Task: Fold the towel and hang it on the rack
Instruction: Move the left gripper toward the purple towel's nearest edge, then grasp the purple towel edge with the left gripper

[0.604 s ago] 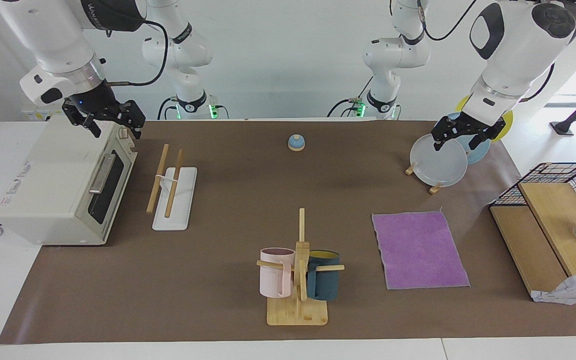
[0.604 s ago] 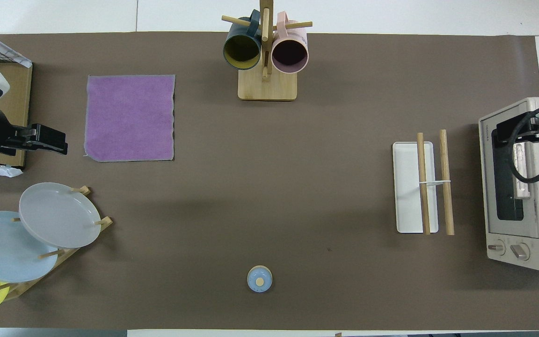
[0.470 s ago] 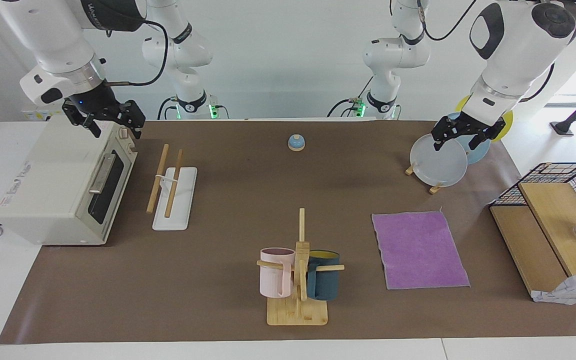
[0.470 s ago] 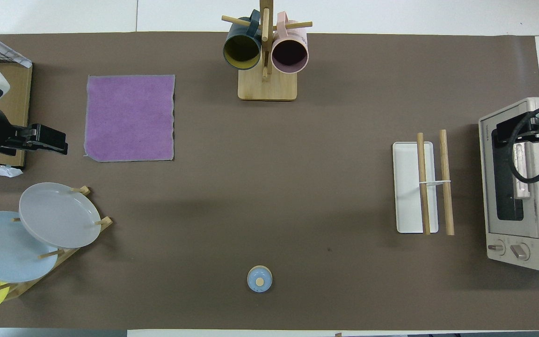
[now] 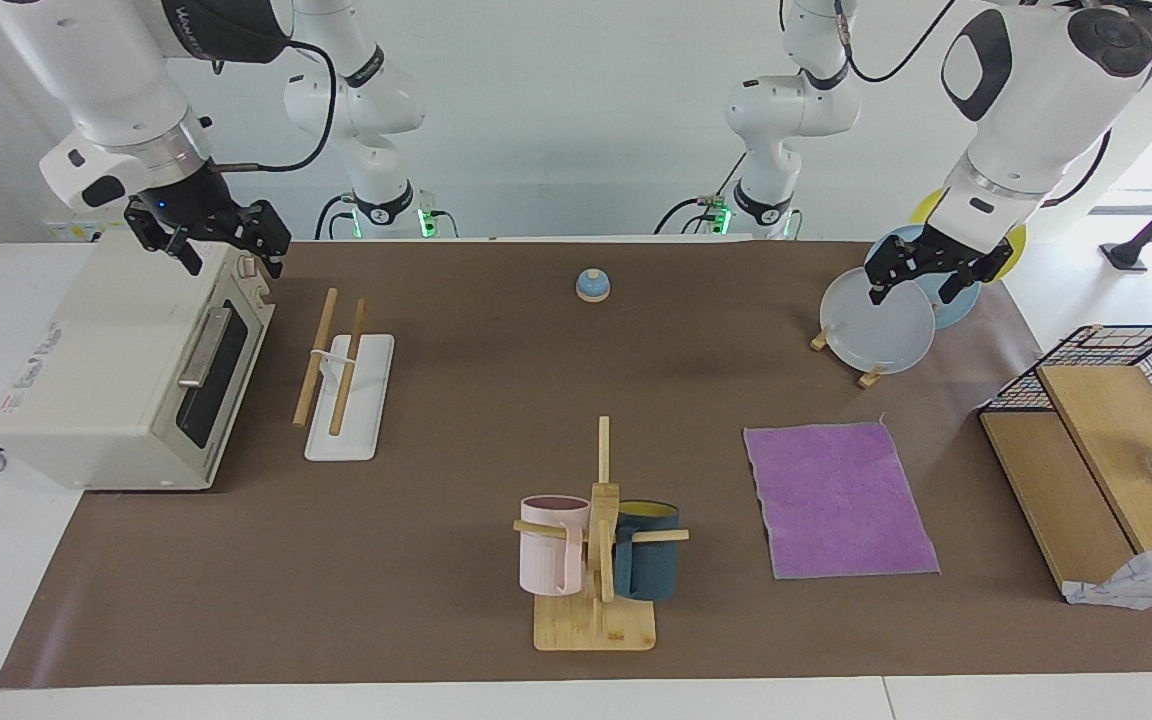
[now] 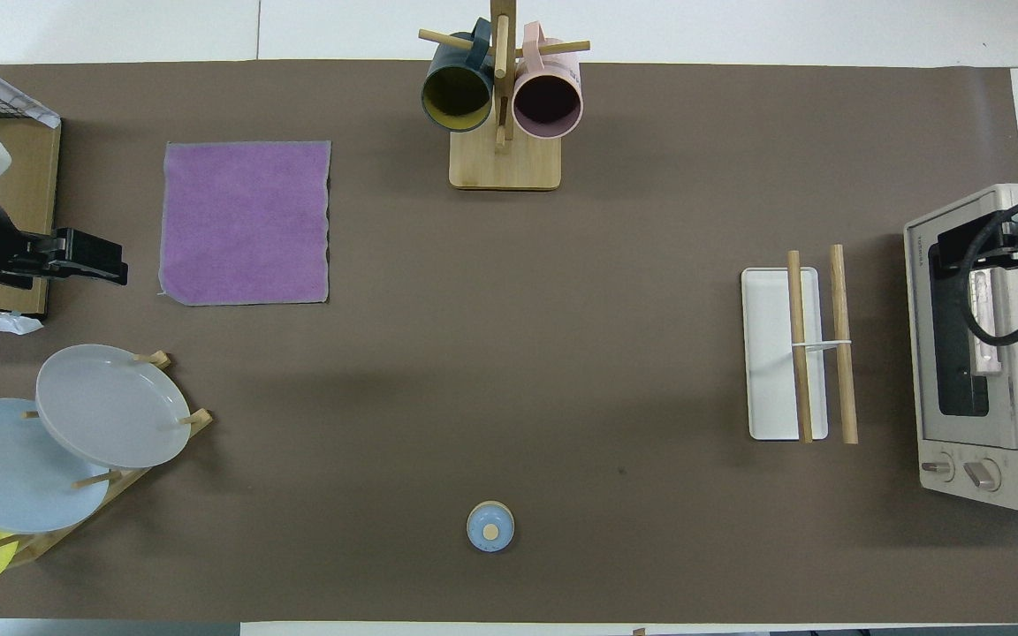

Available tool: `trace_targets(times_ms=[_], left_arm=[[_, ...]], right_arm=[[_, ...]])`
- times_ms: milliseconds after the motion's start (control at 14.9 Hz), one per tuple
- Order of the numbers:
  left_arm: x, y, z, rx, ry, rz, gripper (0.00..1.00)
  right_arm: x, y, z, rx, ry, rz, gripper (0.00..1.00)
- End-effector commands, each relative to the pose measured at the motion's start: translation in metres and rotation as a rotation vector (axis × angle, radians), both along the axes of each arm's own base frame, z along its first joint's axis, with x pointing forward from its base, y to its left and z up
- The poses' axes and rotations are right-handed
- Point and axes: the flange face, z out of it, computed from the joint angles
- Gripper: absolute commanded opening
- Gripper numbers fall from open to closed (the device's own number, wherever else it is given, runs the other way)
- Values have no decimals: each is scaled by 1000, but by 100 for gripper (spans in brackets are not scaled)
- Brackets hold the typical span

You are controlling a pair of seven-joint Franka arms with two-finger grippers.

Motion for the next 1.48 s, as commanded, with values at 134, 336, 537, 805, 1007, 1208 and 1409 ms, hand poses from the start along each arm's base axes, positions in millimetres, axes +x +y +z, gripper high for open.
trace_targets(times_ms=[134, 336, 537, 805, 1007, 1208, 1409], left_arm=[[16, 23, -62, -25, 42, 55, 100], [51, 35, -148, -26, 50, 86, 100], [52, 57, -219, -24, 0, 135, 100], [59, 70, -252, -23, -3, 182, 100], [59, 73, -264, -22, 11, 218, 95], [57, 72, -267, -21, 22, 254, 81], [54, 74, -271, -19, 30, 264, 72]], right_arm=[[-2, 0, 2, 10, -11, 18, 100], [-4, -1, 3, 13, -10, 16, 100], [-4, 3, 2, 13, -7, 32, 100], [-5, 7, 3, 17, -2, 36, 100], [-5, 2, 3, 18, -2, 26, 100], [-5, 0, 3, 16, -4, 23, 100], [-5, 0, 3, 16, -4, 23, 100]])
